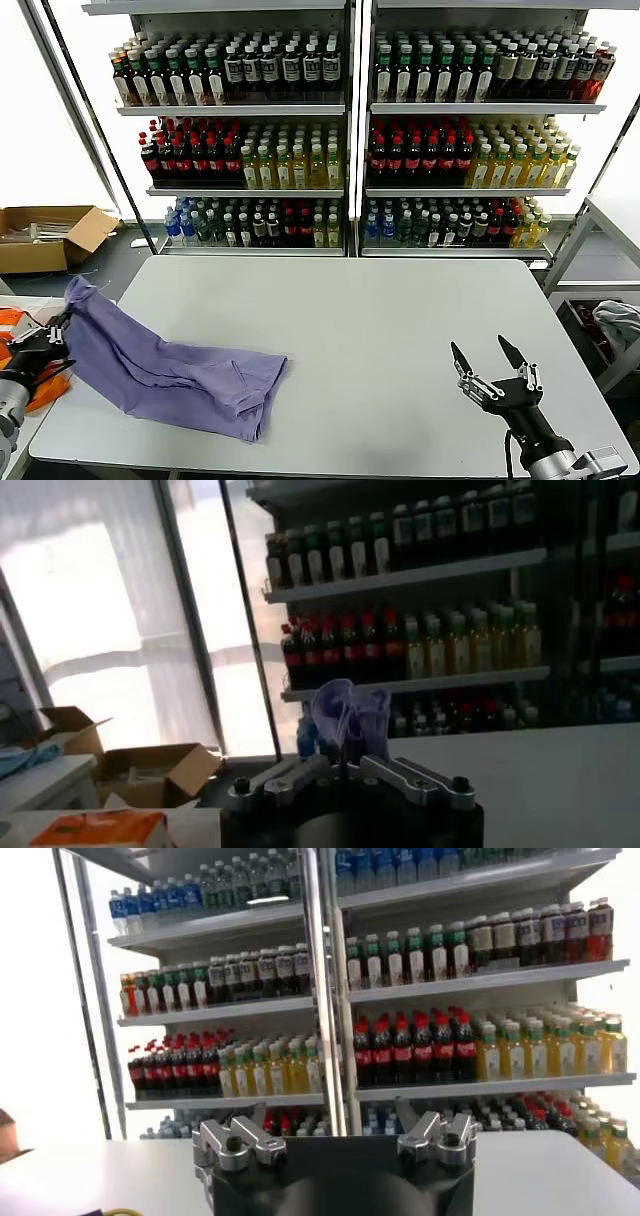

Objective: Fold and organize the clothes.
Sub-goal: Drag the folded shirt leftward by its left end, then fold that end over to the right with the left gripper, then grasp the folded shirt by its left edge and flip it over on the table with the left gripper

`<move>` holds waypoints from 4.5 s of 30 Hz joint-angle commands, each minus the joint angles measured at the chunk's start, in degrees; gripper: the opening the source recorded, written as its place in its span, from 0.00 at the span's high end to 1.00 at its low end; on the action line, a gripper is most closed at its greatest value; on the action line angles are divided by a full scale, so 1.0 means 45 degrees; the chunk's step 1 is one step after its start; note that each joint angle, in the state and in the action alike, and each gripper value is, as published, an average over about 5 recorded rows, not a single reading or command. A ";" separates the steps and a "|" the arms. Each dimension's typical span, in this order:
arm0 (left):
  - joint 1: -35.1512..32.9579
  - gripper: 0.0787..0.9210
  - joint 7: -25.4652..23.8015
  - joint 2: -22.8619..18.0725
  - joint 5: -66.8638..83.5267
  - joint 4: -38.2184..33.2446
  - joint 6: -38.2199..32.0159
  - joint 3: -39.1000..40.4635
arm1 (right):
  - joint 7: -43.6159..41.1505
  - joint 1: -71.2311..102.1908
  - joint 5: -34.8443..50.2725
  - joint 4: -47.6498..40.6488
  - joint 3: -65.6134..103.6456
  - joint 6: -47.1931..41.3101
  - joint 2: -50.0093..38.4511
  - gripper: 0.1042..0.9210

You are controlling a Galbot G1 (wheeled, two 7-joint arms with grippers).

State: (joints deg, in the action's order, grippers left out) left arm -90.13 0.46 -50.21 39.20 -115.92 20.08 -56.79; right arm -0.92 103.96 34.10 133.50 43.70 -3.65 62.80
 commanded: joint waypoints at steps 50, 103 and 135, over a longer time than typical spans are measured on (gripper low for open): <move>-0.0819 0.53 -0.0022 -0.3330 -0.4337 -0.3651 -0.0321 0.5504 | -0.0056 -0.0122 -0.0033 -0.0003 -0.0011 -0.0151 -0.0048 0.12; 0.0794 0.40 0.1189 -0.3114 0.1268 0.1399 0.1373 0.3455 | -0.0176 -0.0297 0.0028 0.0107 -0.0322 -0.0034 -0.0397 0.12; -0.0685 0.96 0.1214 -0.1342 0.3031 -0.2285 0.1984 -0.1544 | -0.0272 0.0049 0.0154 -0.0015 -0.0128 0.0556 -0.0282 0.12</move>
State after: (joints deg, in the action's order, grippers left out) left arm -91.25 5.56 -53.90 55.79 -115.89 27.49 -66.65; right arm -2.05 103.07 34.78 133.69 42.77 -2.07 61.38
